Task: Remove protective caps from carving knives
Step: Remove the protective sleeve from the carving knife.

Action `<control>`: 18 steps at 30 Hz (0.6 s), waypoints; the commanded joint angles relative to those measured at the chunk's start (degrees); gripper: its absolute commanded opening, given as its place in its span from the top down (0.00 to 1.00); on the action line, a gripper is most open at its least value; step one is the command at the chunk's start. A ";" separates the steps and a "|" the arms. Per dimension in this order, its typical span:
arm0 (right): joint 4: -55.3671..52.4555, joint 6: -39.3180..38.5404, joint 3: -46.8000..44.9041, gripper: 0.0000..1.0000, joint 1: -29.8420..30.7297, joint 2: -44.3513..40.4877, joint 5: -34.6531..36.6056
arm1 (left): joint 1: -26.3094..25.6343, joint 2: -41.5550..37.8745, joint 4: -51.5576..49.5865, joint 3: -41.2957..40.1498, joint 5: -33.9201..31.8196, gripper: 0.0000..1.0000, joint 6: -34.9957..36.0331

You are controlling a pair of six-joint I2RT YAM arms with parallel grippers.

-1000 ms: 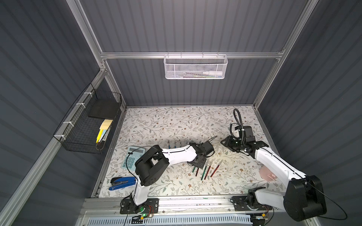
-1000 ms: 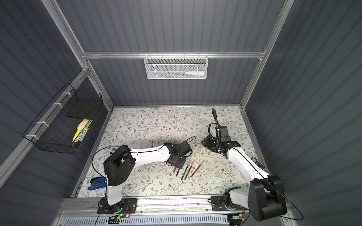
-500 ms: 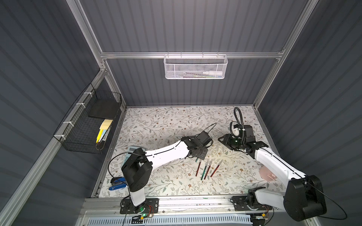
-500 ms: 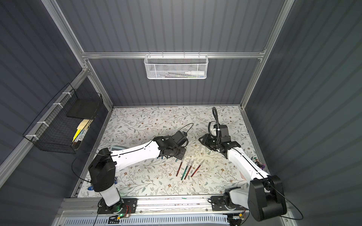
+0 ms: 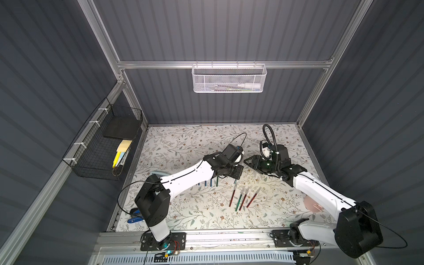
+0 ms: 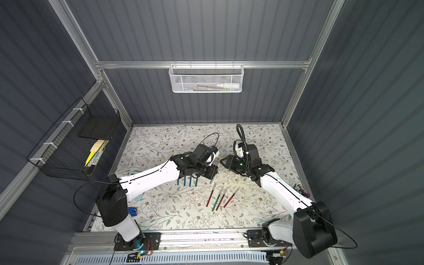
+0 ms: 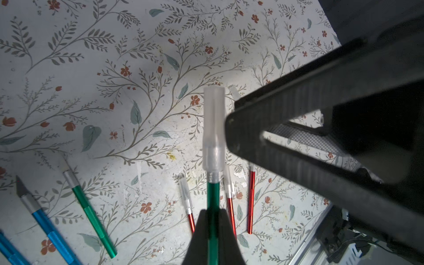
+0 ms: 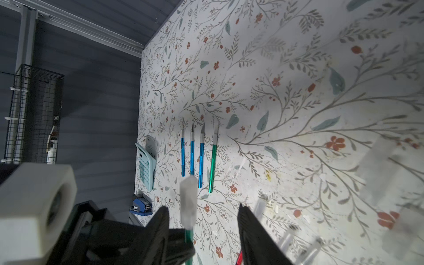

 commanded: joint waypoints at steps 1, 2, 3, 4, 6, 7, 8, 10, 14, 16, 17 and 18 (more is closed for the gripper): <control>2.41 0.79 2.52 0.52 1.21 1.79 0.12 | 0.31 -1.32 0.46 -0.87 2.07 1.00 -0.61; 2.55 0.79 2.94 0.54 1.56 2.31 0.03 | 0.34 -1.32 0.42 -0.85 2.29 1.00 -0.67; 2.73 0.75 3.08 0.55 1.78 2.67 0.09 | 0.41 -1.41 0.43 -0.86 2.55 1.00 -0.72; 2.84 0.92 3.26 0.56 2.01 3.03 0.26 | 0.44 -1.44 0.49 -0.93 2.69 1.00 -0.76; 2.95 1.08 3.35 0.60 2.21 3.53 0.46 | 0.52 -1.67 0.55 -1.18 2.95 1.00 -0.86; 3.10 1.18 3.35 0.60 2.23 3.62 0.47 | 0.61 -1.83 0.57 -1.19 3.04 1.00 -0.95; 3.21 1.26 3.35 0.61 2.32 3.71 0.55 | 0.78 -1.93 0.50 -1.35 3.21 1.00 -0.97; 3.17 1.20 3.35 0.64 2.32 3.78 0.59 | 1.33 -2.04 1.08 -1.74 4.33 1.00 -1.22; 1.76 0.51 3.94 0.65 2.46 3.54 0.98 | 2.95 -2.19 1.86 -2.52 6.36 1.00 -2.10; 0.02 -0.09 4.61 0.67 2.65 3.45 1.61 | 3.22 -2.50 2.17 -2.94 6.29 1.00 -2.12; -0.55 -0.45 4.95 0.68 2.74 3.58 1.86 | 3.26 -2.67 2.30 -3.13 6.19 1.00 -2.06; -0.70 -0.52 5.15 0.71 2.84 3.69 1.87 | 3.33 -2.80 2.41 -3.30 6.16 1.00 -2.03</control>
